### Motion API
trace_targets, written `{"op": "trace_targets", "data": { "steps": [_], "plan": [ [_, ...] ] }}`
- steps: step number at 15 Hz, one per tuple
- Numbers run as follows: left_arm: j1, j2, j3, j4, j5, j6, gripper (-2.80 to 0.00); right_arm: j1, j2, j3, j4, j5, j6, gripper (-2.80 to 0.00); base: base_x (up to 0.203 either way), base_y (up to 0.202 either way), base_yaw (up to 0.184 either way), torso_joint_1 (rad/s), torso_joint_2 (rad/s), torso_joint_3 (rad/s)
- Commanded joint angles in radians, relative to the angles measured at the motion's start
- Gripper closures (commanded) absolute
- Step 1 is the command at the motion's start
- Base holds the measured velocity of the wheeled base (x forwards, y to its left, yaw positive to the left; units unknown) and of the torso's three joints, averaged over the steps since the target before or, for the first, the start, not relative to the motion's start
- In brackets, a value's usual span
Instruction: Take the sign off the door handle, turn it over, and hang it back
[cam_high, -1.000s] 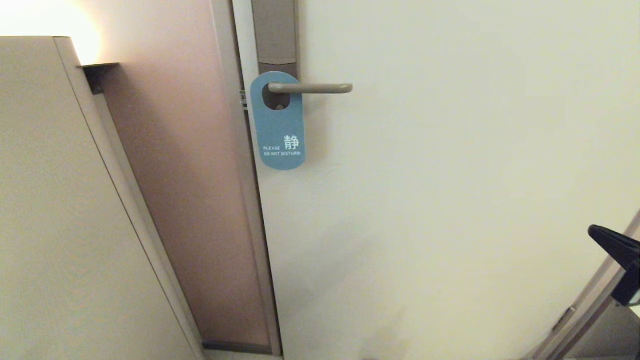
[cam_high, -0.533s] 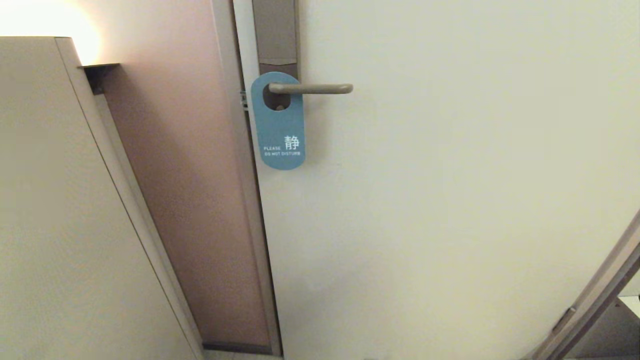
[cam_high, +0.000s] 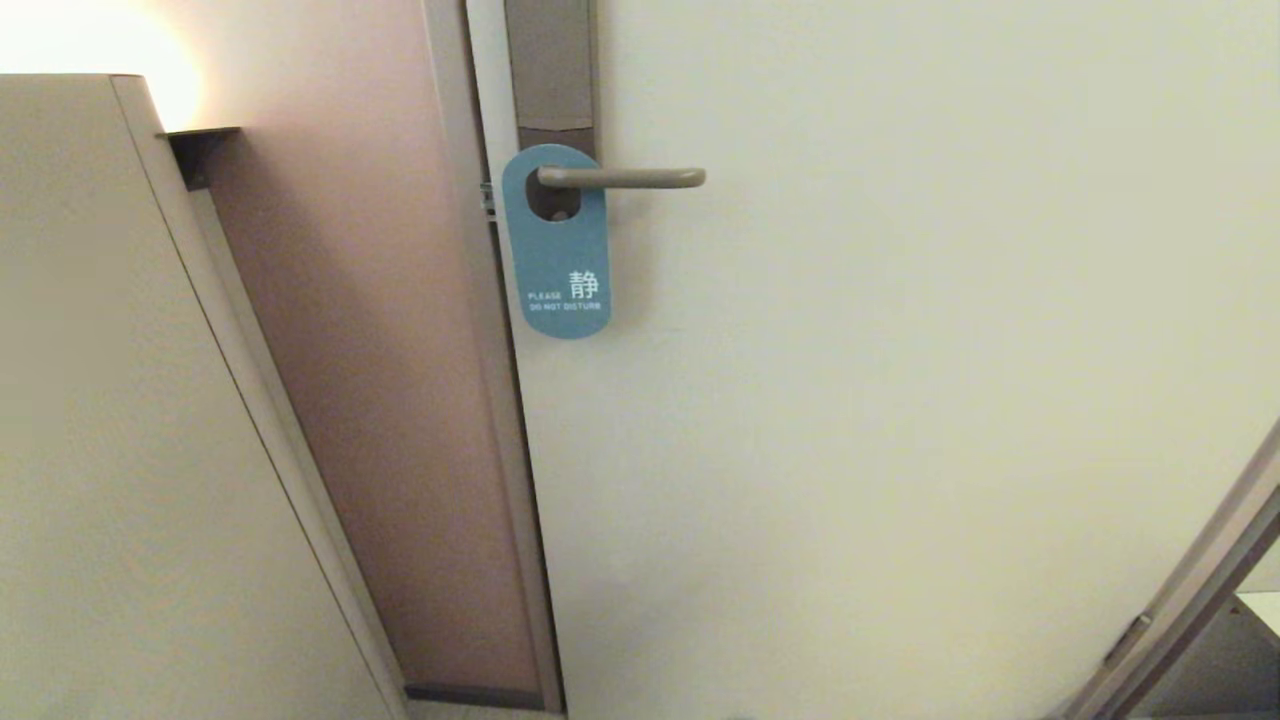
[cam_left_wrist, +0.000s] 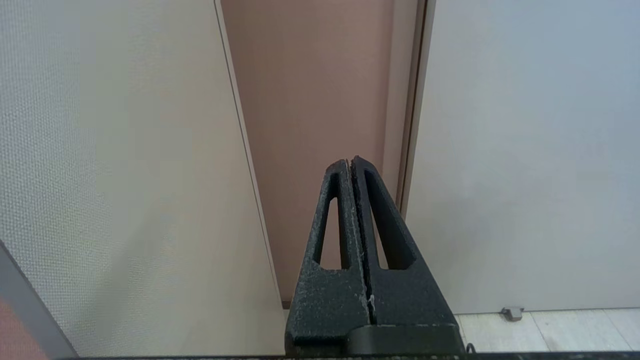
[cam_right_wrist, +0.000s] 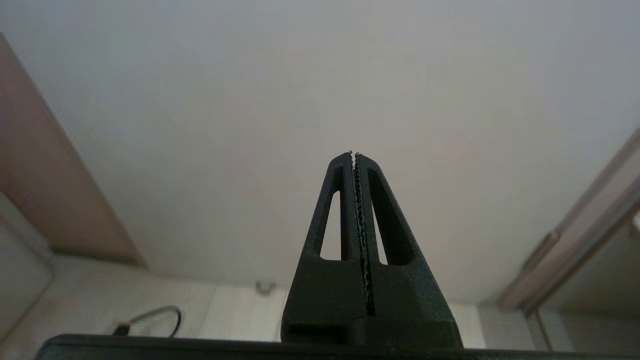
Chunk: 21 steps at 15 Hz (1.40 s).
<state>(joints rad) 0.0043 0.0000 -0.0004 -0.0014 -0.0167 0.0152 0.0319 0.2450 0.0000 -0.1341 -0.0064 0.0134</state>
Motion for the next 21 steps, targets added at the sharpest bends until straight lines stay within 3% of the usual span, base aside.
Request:
{"op": "trace_targets", "data": {
  "steps": [1, 6, 21],
  "plan": [
    [0.0, 0.002, -0.001, 0.0, 0.0, 0.0, 0.0, -0.012, -0.121, 0.0, 0.067, 0.005, -0.001, 0.0, 0.0, 0.0, 0.0, 0.0, 0.0, 0.0],
    [0.0, 0.002, 0.0, 0.0, 0.0, 0.0, 0.0, -0.026, -0.245, -0.002, 0.132, 0.017, -0.001, 0.0, 0.0, 0.0, 0.0, 0.0, 0.0, 0.0],
    [0.0, 0.002, -0.001, 0.0, 0.0, 0.0, 0.0, -0.026, -0.245, 0.0, 0.129, 0.016, 0.013, 0.0, 0.0, 0.0, 0.0, 0.0, 0.0, 0.0]
  ]
}}
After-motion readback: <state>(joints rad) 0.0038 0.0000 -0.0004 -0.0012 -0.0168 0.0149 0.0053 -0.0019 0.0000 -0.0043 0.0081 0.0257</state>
